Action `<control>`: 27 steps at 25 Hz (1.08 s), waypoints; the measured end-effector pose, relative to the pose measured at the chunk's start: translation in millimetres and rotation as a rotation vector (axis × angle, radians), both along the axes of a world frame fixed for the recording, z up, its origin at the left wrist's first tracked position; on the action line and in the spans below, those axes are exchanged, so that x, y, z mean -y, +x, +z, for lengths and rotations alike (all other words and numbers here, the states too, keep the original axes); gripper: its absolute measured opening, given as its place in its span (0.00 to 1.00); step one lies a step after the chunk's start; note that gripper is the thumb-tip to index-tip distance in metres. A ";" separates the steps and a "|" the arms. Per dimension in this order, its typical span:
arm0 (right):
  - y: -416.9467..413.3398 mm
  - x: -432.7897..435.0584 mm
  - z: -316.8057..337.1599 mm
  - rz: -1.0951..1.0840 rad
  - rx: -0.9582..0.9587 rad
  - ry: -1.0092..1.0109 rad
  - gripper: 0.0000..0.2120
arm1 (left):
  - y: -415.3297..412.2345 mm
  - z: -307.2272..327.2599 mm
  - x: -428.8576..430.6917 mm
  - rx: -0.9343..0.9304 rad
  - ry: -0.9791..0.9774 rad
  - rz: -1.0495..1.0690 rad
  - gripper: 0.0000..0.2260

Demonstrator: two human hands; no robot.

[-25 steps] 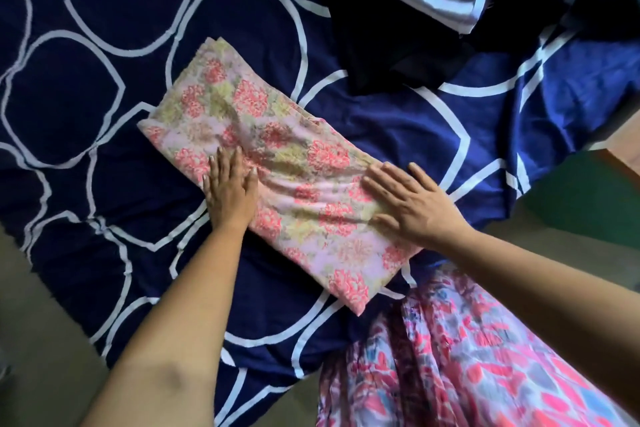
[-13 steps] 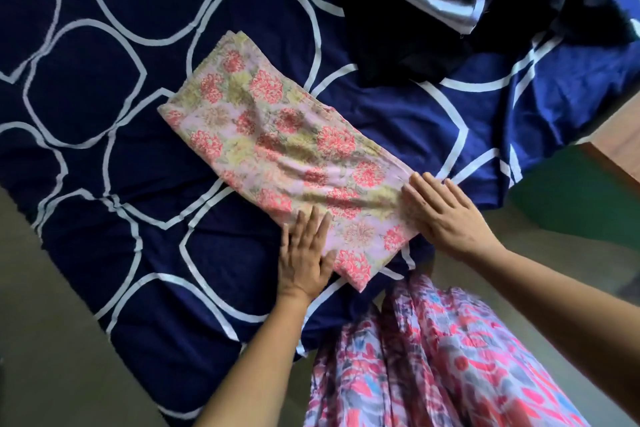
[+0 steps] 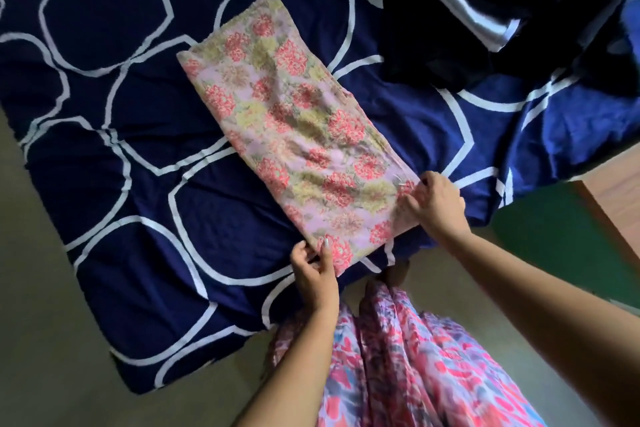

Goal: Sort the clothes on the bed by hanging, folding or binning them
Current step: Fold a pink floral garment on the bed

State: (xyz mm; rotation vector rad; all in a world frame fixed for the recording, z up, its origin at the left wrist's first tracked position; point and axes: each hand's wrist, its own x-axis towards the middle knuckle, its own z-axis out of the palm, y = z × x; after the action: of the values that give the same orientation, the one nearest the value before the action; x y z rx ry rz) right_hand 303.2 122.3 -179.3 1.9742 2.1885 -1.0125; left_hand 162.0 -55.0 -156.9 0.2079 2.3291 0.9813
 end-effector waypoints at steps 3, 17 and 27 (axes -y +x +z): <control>6.2 -28.9 0.4 -0.030 -0.088 -0.114 0.18 | 1.8 -10.6 -9.5 0.132 -0.121 0.008 0.22; 12.5 1.4 -2.8 -0.117 -0.184 -0.319 0.26 | -2.5 -12.6 30.2 0.549 0.207 0.184 0.15; 76.4 165.6 7.6 -0.289 -0.213 -0.622 0.09 | 18.4 1.3 160.7 0.768 -0.021 0.158 0.19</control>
State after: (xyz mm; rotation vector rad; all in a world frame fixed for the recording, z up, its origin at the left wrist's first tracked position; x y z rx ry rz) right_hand 379.6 -43.3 -171.7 1.9512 1.4019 -1.7464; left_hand 180.4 -215.7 -155.6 -0.3194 1.6584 0.9001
